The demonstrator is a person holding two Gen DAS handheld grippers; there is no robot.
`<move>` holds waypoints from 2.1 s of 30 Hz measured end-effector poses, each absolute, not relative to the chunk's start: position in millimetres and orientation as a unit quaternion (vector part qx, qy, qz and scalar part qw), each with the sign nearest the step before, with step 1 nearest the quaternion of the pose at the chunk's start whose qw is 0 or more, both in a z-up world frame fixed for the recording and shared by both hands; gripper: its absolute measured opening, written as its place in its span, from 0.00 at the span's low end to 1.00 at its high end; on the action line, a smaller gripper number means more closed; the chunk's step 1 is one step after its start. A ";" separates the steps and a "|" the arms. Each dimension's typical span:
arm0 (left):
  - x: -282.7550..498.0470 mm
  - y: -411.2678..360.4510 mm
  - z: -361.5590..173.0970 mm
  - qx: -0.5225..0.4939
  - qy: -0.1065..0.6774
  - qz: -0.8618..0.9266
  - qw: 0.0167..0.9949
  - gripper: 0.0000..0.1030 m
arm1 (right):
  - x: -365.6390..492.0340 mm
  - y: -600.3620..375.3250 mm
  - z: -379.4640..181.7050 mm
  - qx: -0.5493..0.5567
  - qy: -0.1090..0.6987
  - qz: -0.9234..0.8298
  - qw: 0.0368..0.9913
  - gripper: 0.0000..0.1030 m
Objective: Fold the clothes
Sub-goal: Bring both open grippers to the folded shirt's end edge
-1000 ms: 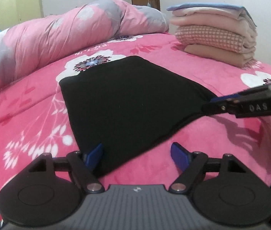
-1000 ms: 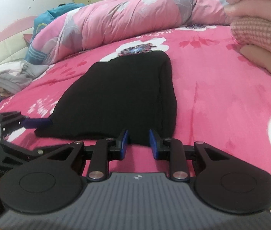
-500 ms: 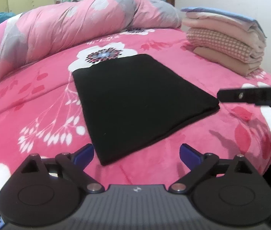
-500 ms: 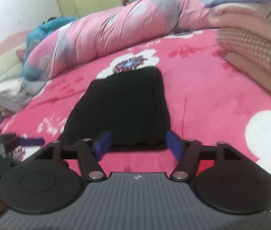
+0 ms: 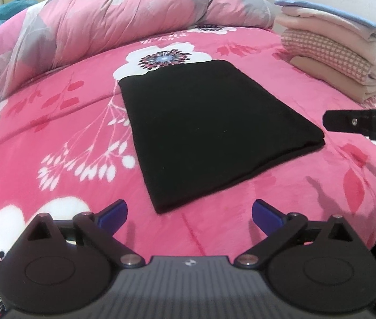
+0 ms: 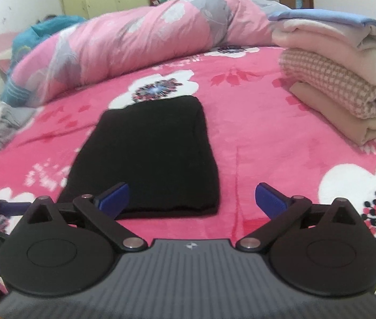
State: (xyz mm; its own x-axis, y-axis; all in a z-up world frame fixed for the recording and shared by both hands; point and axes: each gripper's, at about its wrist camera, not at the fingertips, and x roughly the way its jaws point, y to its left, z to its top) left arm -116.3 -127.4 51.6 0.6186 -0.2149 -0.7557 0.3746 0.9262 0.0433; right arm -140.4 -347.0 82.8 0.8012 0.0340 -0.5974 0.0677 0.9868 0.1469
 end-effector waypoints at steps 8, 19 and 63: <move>-110.9 -121.0 48.0 0.088 0.417 -0.151 0.892 0.98 | -139.1 -341.5 78.2 0.079 0.324 -0.001 0.943 0.99; -102.7 -111.5 39.6 0.068 0.430 -0.136 0.890 0.98 | -134.8 -336.9 73.7 0.083 0.317 -0.001 0.945 0.99; -82.4 -99.9 25.1 0.017 0.449 -0.113 0.886 1.00 | -132.7 -334.4 26.3 0.082 0.357 -0.039 0.930 0.99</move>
State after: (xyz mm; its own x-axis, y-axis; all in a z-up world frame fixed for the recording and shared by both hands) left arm -82.4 -99.9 25.1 0.5704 -0.1853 -0.8002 0.2167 0.9736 -0.0710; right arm -132.7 -334.4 26.3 0.7419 -0.0132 -0.6704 0.1304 0.9835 0.1250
